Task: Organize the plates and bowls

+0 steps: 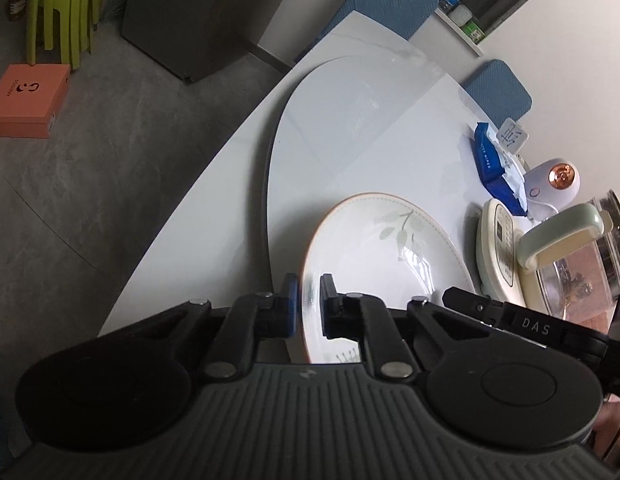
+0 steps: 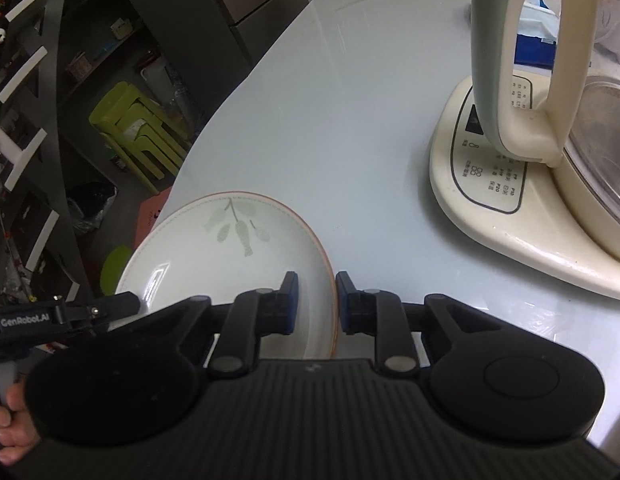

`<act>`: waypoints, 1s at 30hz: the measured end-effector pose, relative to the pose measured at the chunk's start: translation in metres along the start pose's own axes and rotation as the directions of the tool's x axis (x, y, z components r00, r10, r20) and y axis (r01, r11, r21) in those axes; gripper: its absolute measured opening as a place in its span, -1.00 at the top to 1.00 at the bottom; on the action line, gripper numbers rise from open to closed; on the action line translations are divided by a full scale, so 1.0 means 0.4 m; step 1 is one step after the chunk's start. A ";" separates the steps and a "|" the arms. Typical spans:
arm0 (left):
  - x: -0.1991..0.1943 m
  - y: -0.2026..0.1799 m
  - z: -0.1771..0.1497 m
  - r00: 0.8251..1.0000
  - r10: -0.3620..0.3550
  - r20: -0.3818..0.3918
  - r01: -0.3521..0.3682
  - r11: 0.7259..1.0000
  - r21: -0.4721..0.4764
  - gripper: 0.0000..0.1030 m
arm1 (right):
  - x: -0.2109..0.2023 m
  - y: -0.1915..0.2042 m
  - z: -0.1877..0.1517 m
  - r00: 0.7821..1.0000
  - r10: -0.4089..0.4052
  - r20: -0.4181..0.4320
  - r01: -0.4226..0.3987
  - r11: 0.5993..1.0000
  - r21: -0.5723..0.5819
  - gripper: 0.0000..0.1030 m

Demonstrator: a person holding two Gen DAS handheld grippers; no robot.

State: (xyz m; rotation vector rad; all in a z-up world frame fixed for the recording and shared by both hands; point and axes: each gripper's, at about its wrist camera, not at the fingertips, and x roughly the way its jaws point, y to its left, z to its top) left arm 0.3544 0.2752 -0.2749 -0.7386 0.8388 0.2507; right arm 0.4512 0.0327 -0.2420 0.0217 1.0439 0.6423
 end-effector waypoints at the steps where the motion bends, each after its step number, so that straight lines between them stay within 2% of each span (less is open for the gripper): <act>1: 0.003 0.003 0.001 1.000 -0.004 -0.003 0.004 1.000 -0.003 0.76 | 0.005 -0.006 0.002 1.000 0.007 -0.007 -0.007 1.000 0.011 0.63; 4: 0.007 0.005 0.001 1.000 -0.010 -0.006 0.010 1.000 0.003 0.76 | 0.011 -0.024 0.003 0.999 0.043 -0.011 -0.043 0.998 0.048 0.63; 13: 0.002 0.005 0.005 1.000 -0.003 -0.019 0.003 1.000 0.015 0.76 | -0.005 -0.046 0.004 0.992 0.123 -0.029 -0.122 0.992 0.035 0.64; 17: -0.006 0.007 0.016 0.999 -0.036 -0.034 0.036 0.999 0.003 0.76 | -0.026 -0.053 0.001 0.990 0.136 -0.024 -0.135 0.990 0.035 0.64; 30: -0.095 -0.045 0.039 0.995 -0.098 -0.031 0.100 0.993 0.063 0.76 | -0.130 -0.069 0.000 0.987 0.155 0.032 -0.157 0.985 0.071 0.64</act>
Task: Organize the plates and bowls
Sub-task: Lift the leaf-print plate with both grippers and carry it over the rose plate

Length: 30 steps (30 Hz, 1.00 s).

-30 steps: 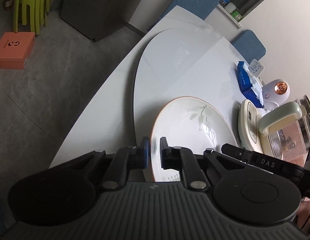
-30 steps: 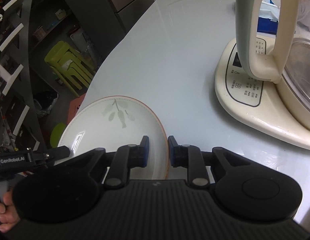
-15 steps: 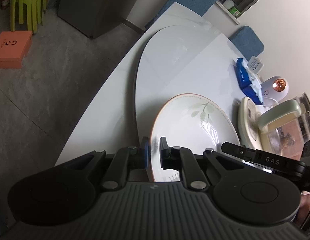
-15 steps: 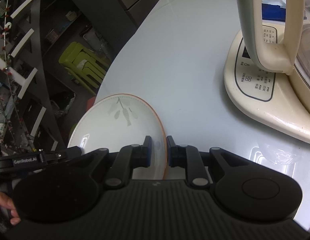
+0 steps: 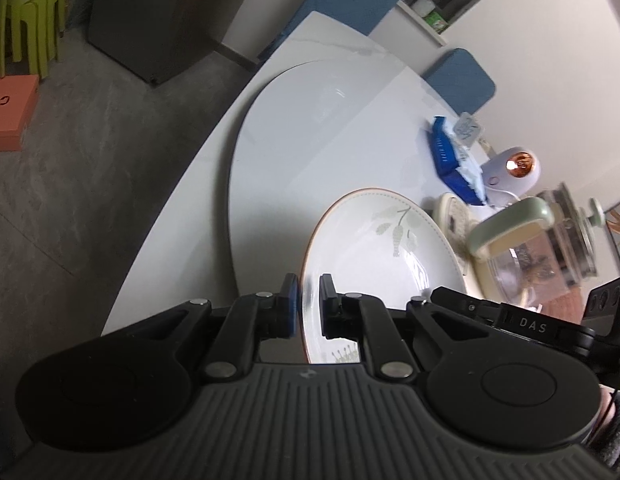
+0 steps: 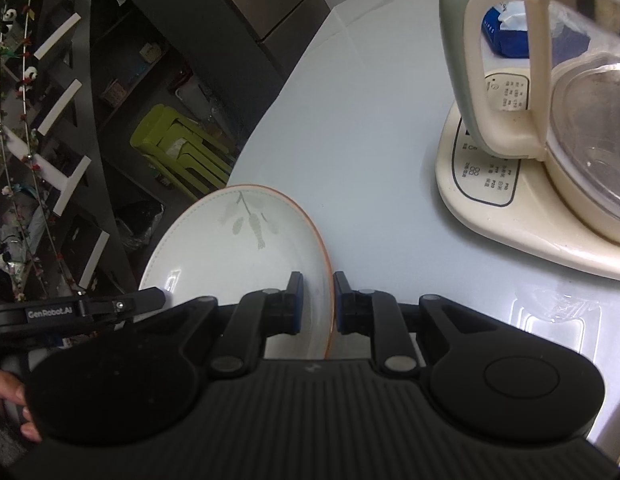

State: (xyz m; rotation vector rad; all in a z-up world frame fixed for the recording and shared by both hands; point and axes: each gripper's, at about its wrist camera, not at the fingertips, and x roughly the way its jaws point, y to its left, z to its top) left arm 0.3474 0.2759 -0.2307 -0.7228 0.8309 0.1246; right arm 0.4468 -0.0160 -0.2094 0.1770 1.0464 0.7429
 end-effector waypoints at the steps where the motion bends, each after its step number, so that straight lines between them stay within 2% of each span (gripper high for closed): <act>1: -0.010 -0.007 0.002 1.000 -0.006 0.002 0.006 1.000 0.006 0.76 | -0.016 -0.003 0.000 1.000 0.002 0.008 -0.002 1.000 0.001 0.64; 9: -0.086 -0.067 -0.003 1.000 -0.029 -0.006 0.029 0.998 0.047 0.76 | -0.119 -0.001 -0.025 0.999 -0.011 0.047 0.010 1.000 0.022 0.64; 15: -0.110 -0.082 -0.029 0.997 -0.070 -0.044 0.072 0.996 0.048 0.76 | -0.188 -0.008 -0.059 0.998 -0.024 0.061 0.022 0.999 0.043 0.64; 23: -0.096 -0.131 -0.102 0.989 -0.086 -0.116 0.095 0.992 0.077 0.76 | -0.254 -0.033 -0.122 0.995 -0.079 0.056 0.074 0.994 0.081 0.64; 30: -0.046 -0.191 -0.169 0.972 -0.099 -0.212 0.129 0.983 0.132 0.76 | -0.310 -0.095 -0.186 0.991 -0.129 0.033 0.124 0.985 0.122 0.64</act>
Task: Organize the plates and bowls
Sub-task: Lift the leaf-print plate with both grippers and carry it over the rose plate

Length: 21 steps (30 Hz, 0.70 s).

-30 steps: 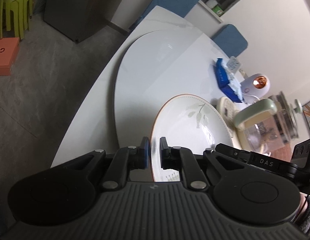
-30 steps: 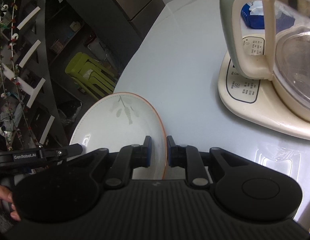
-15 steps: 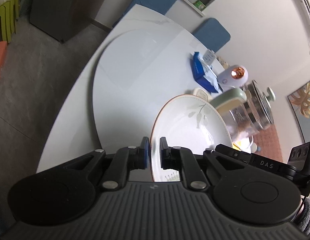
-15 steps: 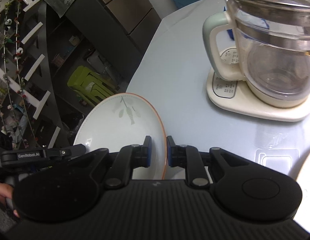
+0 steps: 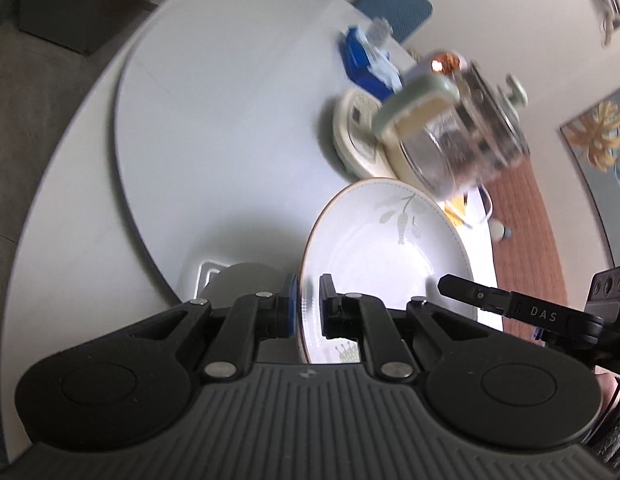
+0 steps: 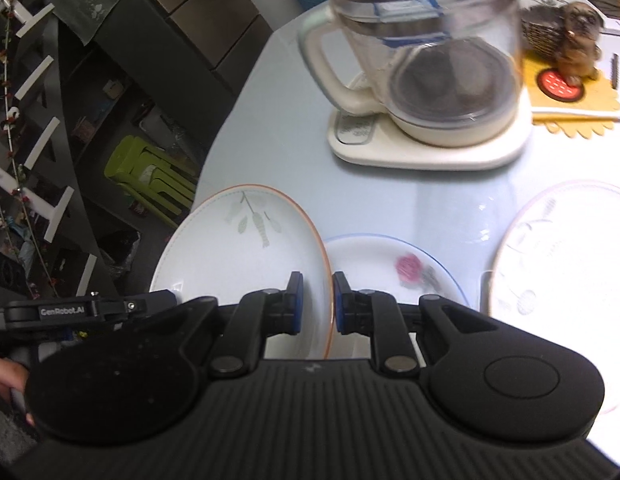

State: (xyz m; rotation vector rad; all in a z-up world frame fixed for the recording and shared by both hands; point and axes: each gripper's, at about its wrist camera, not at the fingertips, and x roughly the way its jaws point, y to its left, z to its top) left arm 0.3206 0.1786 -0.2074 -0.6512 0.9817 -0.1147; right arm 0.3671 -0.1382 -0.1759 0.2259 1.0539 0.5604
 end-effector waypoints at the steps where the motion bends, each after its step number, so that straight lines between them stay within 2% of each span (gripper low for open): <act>1: 0.012 -0.007 -0.006 1.000 -0.001 -0.011 0.001 1.000 0.006 0.76 | -0.003 -0.008 -0.007 1.000 -0.009 -0.006 0.009 1.000 0.005 0.64; 11: 0.122 -0.051 -0.038 0.993 0.052 -0.104 -0.046 0.997 0.054 0.76 | 0.014 -0.087 -0.042 0.998 -0.045 -0.033 0.047 0.998 0.043 0.64; 21: 0.172 -0.058 -0.034 0.987 0.090 -0.132 -0.082 0.995 0.062 0.76 | 0.052 -0.107 -0.043 0.995 -0.072 -0.064 0.074 0.997 0.025 0.64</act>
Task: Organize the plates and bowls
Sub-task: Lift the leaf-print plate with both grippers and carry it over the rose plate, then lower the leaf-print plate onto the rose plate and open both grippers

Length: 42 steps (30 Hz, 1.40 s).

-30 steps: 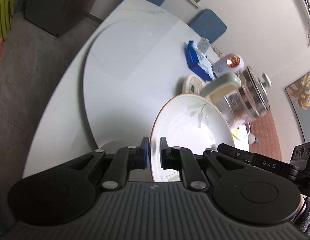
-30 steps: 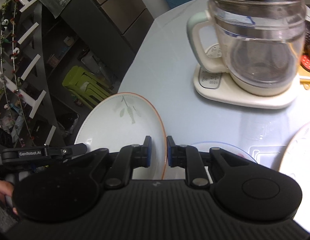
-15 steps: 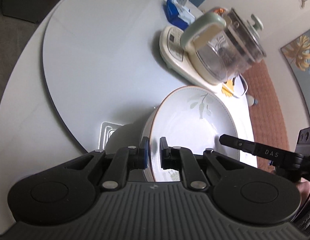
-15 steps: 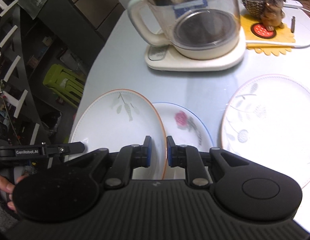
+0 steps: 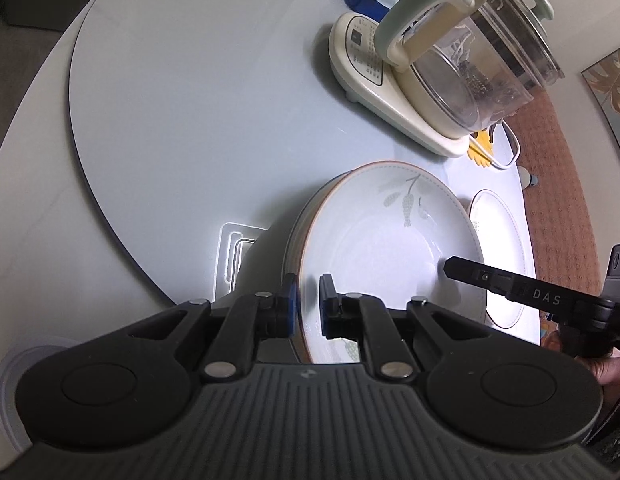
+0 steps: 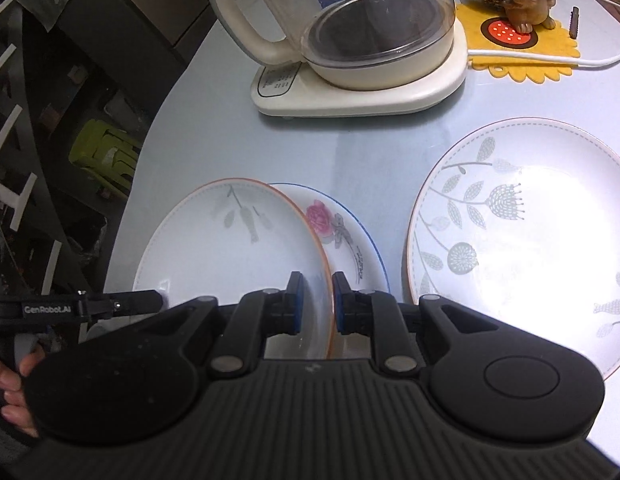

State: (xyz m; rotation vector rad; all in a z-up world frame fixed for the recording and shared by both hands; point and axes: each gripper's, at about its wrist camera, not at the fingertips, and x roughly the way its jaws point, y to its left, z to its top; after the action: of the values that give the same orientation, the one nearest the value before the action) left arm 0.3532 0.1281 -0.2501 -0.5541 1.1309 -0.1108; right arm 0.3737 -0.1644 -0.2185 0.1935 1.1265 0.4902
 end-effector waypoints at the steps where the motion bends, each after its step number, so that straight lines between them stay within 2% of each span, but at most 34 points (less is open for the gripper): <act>1: 0.003 -0.002 0.001 1.000 0.003 -0.001 -0.003 1.000 0.002 0.76 | 0.002 -0.003 0.000 1.000 0.000 -0.001 0.000 1.000 0.002 0.64; 7: 0.012 -0.033 0.001 0.999 0.054 -0.011 -0.053 0.998 0.045 0.76 | 0.012 -0.009 0.007 1.000 -0.021 -0.011 0.021 1.000 -0.019 0.63; 15: 0.026 -0.051 -0.003 0.995 0.089 -0.040 -0.088 0.996 0.033 0.72 | 0.016 -0.013 0.009 0.999 -0.042 -0.015 0.042 0.999 -0.033 0.62; 26: 0.028 -0.055 0.017 0.992 0.090 -0.085 -0.095 0.994 -0.052 0.49 | 0.018 -0.004 0.007 0.997 -0.069 -0.029 0.068 0.997 -0.025 0.60; 30: 0.031 -0.066 0.021 0.991 0.101 -0.084 -0.105 0.993 -0.049 0.38 | 0.020 -0.005 0.008 0.997 -0.075 -0.031 0.074 0.997 -0.020 0.61; 42: 0.024 -0.073 0.006 0.991 0.105 -0.080 -0.109 0.993 -0.048 0.33 | 0.001 0.016 0.017 0.991 -0.132 -0.034 0.132 0.991 -0.009 0.61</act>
State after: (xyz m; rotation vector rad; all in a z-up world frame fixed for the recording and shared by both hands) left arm 0.3651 0.1005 -0.2436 -0.5380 1.2393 -0.0092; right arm 0.3782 -0.1580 -0.2134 0.1046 1.1628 0.3806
